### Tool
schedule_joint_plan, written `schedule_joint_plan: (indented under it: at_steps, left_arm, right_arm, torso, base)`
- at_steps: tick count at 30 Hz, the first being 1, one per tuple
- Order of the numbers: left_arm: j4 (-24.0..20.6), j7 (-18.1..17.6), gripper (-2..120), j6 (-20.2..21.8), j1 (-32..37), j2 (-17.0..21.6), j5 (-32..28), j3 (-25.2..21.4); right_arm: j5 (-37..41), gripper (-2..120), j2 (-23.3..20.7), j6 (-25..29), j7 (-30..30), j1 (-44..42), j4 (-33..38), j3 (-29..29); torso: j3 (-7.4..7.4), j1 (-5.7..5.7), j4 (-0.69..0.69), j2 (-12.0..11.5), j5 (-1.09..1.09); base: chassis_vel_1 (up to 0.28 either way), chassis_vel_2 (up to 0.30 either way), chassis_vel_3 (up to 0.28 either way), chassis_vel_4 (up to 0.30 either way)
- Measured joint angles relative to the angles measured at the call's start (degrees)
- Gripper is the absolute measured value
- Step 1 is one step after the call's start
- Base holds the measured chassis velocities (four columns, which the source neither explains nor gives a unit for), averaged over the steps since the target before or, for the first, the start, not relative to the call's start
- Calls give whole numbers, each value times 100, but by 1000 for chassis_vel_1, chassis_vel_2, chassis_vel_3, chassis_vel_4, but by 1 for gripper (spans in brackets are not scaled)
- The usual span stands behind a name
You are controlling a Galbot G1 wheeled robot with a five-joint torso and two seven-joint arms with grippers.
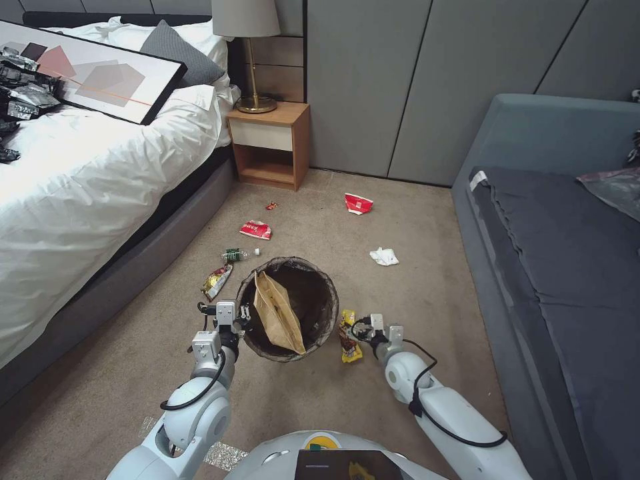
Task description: Pick up the trash bin, then pick up the garbage from the floor and place it into the trash bin.
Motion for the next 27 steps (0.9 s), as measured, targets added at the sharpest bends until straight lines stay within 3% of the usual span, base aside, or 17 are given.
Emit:
schedule_joint_plan:
  at_steps: [13, 27]
  left_arm:
    - [3, -4, 0, -14, -12, -11, 3, -32]
    - [35, -6, 0, -16, -32, -26, 5, -23]
  right_arm:
    - [-335, 100, 742, -25, -55, 486, -975, -321]
    - [-421, 100, 877, -20, -33, 578, -1332, -336]
  torso:
    - [0, 0, 0, 0, 0]
    - [0, 0, 0, 0, -1]
  base:
    - [0, 0, 0, 0]
    - [0, 0, 0, 0]
